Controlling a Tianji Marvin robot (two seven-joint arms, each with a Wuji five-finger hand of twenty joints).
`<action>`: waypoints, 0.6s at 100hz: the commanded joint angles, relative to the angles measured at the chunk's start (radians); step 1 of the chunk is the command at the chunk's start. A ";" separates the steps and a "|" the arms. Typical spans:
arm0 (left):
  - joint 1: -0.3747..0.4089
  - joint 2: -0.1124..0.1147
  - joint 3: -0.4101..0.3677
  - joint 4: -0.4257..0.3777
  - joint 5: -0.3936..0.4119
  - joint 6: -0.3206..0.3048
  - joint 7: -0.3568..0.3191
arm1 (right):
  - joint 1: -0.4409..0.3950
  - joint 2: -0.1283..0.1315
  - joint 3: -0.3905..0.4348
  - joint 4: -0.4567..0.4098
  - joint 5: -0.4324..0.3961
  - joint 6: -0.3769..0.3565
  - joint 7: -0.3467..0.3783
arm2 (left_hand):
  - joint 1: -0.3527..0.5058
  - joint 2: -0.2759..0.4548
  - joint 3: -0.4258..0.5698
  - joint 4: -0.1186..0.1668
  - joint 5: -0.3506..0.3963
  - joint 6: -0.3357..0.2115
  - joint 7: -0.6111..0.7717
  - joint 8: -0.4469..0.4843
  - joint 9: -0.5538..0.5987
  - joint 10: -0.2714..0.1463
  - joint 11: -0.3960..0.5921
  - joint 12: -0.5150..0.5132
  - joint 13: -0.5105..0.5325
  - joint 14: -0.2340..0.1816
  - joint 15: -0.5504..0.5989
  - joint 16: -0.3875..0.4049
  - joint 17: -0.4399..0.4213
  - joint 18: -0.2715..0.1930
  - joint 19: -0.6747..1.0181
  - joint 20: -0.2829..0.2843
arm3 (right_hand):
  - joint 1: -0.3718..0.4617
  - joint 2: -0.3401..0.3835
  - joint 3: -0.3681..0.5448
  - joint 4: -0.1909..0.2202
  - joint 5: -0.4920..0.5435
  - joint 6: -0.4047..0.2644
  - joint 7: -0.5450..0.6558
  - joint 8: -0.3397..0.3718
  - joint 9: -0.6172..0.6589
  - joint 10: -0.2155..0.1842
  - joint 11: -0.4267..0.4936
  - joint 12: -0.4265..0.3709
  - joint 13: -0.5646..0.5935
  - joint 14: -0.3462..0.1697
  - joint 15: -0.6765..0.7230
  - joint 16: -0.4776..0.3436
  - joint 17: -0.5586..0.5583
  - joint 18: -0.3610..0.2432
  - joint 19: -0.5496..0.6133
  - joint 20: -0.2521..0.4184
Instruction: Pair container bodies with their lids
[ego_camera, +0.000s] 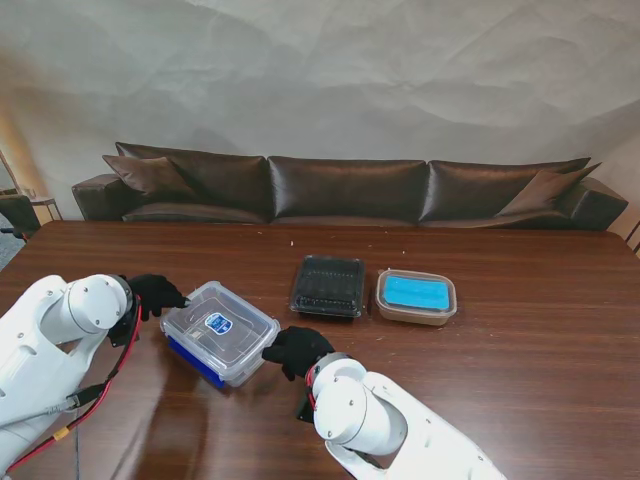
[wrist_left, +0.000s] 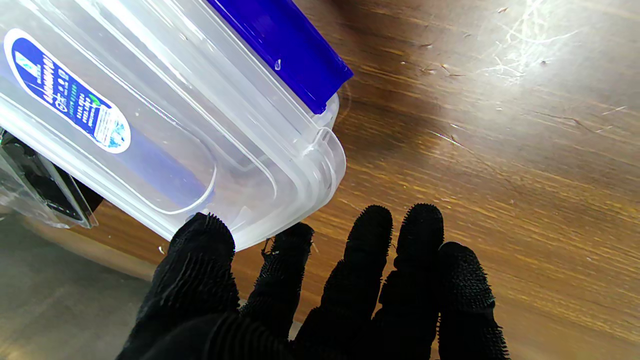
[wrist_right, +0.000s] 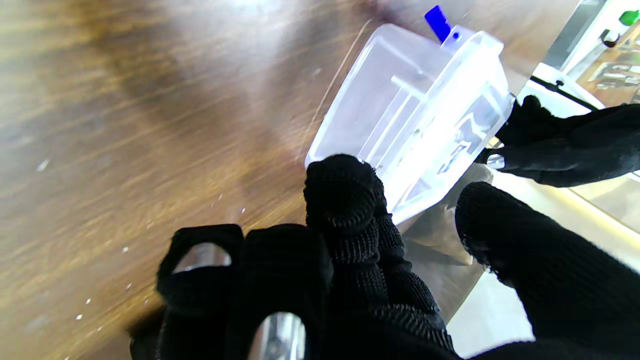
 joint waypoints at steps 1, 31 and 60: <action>-0.008 0.002 0.004 0.003 0.002 -0.004 -0.024 | 0.005 0.000 0.007 -0.007 0.002 0.003 0.002 | 0.022 0.025 -0.013 0.024 -0.015 -0.022 -0.008 -0.003 -0.013 0.004 -0.004 -0.014 -0.024 0.021 -0.011 -0.007 -0.016 -0.033 -0.007 -0.003 | -0.046 0.005 0.004 0.016 0.019 -0.015 0.023 0.007 0.107 0.060 -0.007 -0.013 0.004 -0.116 0.070 -0.012 0.388 0.017 0.167 0.009; -0.015 0.004 0.004 0.004 0.020 -0.010 -0.035 | 0.049 -0.020 0.004 0.053 0.008 -0.002 -0.026 | 0.022 0.026 -0.013 0.024 -0.030 -0.030 -0.014 -0.008 -0.016 0.001 -0.004 -0.015 -0.025 0.018 -0.012 -0.006 -0.017 -0.034 -0.007 -0.006 | -0.046 0.004 0.001 0.013 -0.091 -0.025 -0.024 -0.009 0.089 0.063 -0.020 -0.018 0.004 -0.115 0.065 -0.014 0.388 0.017 0.166 0.010; 0.028 -0.001 -0.060 -0.056 0.059 -0.030 -0.009 | 0.090 -0.032 -0.004 0.117 0.014 -0.012 -0.031 | 0.019 0.026 -0.015 0.024 -0.079 -0.044 -0.042 -0.032 -0.016 0.003 -0.002 -0.016 -0.019 0.026 -0.005 -0.004 -0.013 -0.028 -0.006 -0.007 | -0.047 0.006 -0.001 0.013 -0.144 -0.021 -0.025 -0.006 0.079 0.063 -0.022 -0.018 0.004 -0.115 0.063 -0.015 0.388 0.017 0.164 0.010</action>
